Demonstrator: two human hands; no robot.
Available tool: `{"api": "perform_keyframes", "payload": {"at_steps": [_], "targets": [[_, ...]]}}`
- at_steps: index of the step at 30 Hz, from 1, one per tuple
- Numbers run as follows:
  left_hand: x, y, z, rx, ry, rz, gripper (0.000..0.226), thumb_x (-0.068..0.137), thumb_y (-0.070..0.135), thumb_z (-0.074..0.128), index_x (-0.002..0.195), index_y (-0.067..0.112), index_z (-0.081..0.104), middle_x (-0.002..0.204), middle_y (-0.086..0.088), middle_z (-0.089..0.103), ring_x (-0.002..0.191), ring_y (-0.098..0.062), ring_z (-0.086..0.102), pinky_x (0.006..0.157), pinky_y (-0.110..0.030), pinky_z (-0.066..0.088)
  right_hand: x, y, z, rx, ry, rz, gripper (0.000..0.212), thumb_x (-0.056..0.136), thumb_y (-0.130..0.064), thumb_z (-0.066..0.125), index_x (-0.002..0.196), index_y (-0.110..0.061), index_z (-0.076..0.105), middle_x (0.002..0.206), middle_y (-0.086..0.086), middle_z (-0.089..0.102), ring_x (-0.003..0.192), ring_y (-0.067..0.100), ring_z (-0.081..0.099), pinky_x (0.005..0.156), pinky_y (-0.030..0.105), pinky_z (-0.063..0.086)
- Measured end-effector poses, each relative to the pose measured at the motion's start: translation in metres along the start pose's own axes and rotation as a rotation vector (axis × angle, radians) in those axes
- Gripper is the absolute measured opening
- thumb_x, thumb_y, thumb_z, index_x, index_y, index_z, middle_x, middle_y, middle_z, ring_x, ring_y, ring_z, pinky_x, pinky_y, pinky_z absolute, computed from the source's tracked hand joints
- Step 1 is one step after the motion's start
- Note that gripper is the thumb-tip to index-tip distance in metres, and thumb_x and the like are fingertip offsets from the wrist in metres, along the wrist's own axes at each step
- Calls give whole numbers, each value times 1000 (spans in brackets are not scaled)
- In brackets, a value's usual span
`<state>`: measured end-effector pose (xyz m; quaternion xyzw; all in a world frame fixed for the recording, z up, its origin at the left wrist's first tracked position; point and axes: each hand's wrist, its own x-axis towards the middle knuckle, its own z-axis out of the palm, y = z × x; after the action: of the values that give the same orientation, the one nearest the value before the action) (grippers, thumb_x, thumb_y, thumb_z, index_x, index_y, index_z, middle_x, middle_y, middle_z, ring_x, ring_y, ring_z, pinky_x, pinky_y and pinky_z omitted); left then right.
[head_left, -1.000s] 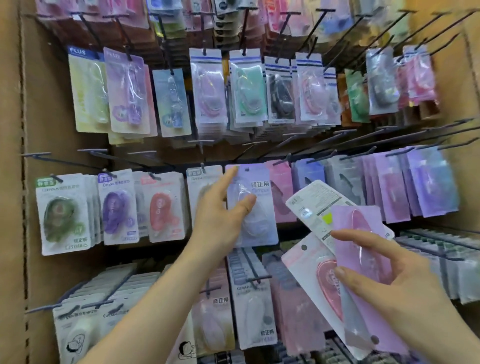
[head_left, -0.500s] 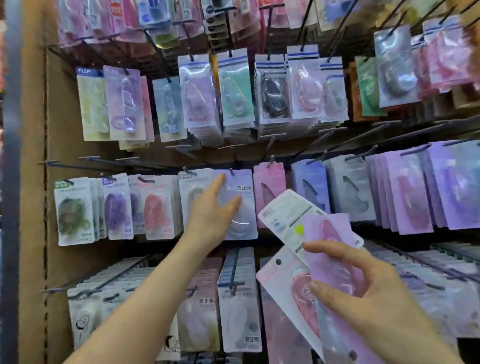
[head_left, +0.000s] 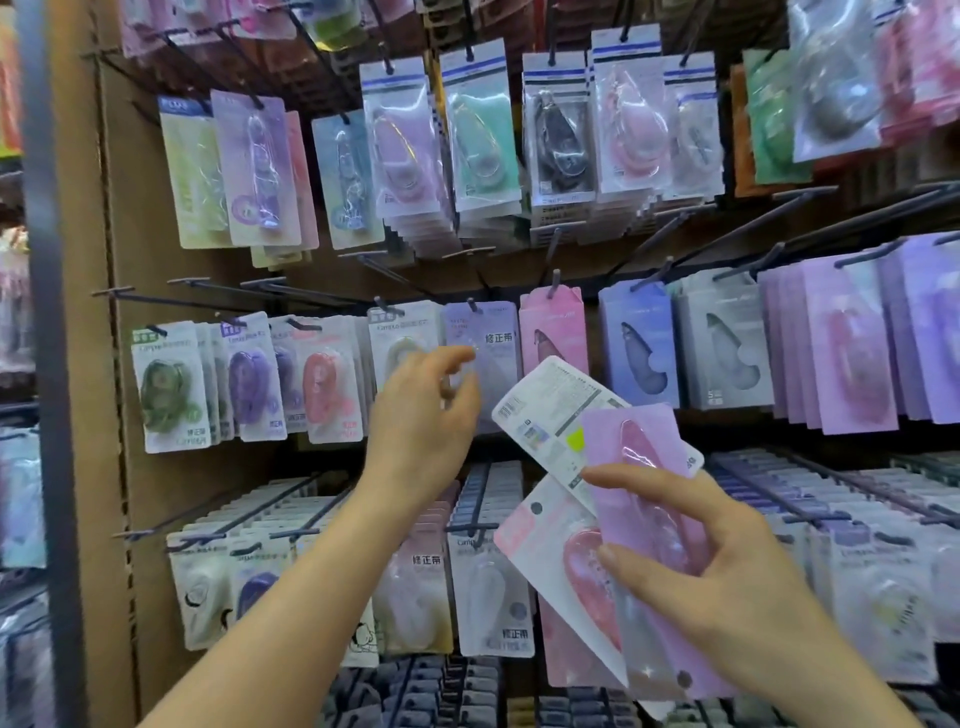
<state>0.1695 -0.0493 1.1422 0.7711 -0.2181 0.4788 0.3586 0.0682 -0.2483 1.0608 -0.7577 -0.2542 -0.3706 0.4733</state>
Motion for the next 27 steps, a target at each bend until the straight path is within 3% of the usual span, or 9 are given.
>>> {"api": "perform_keyframes", "payload": {"at_steps": [2,5,7,11,16,18,21,24,27], "targets": [[-17,14,-10,-385,-166,-163,26,97,30,57,122,30,62,95,7,72,88,-10,67,82,-37,57,-1,0,0,16,-16,-10,61,71,-8,84,98,-61,68,112,-22,64,112,-17,51,87,-6,30],[-33,21,-20,-778,-528,-286,46,93,17,63,131,40,52,104,-3,74,94,-23,71,81,-39,60,-2,-4,0,119,-68,-14,61,69,-13,88,102,-59,68,118,-35,61,115,-15,52,89,-3,35],[-34,18,-26,-889,-576,-286,51,84,6,68,125,37,61,104,-8,73,86,-25,70,75,-35,60,-3,-6,-3,224,-89,-9,65,64,-13,84,108,-58,66,122,-35,60,119,-15,51,88,-2,37],[-33,16,-29,-853,-457,-254,47,79,0,70,118,26,65,87,-7,73,60,-22,65,55,-25,56,-4,-6,-9,229,-120,76,94,70,-10,88,125,-71,42,135,-35,50,125,-13,47,95,11,46],[-34,11,-37,-773,-87,-40,72,84,-13,64,128,42,48,90,-8,74,68,-24,72,63,-30,59,-6,-2,-14,220,3,221,105,69,-8,84,126,-78,29,140,-11,54,126,14,56,101,48,49],[-40,7,-39,-687,-54,150,55,82,-16,64,115,29,63,96,-1,75,81,-20,74,71,-26,58,-4,5,-15,294,99,253,97,67,-10,84,123,-75,38,134,-8,58,110,16,66,84,39,58],[-53,-2,-37,-517,-37,345,46,72,-17,60,92,22,73,105,5,73,102,-14,69,81,-24,54,1,10,-10,429,173,274,76,68,-12,81,120,-62,54,127,-24,58,102,1,67,61,14,52],[-64,-9,-31,-360,36,455,48,70,-22,64,89,21,71,109,0,71,106,-12,66,79,-25,55,6,11,-4,504,154,285,55,74,-8,77,111,-49,68,130,-14,62,109,10,65,62,15,51],[-74,-7,-29,-264,92,570,29,81,-1,57,91,24,70,111,-3,66,104,-8,65,78,-19,53,9,13,5,583,171,284,51,78,-3,74,107,-44,71,128,1,65,100,20,71,71,33,60]]}}
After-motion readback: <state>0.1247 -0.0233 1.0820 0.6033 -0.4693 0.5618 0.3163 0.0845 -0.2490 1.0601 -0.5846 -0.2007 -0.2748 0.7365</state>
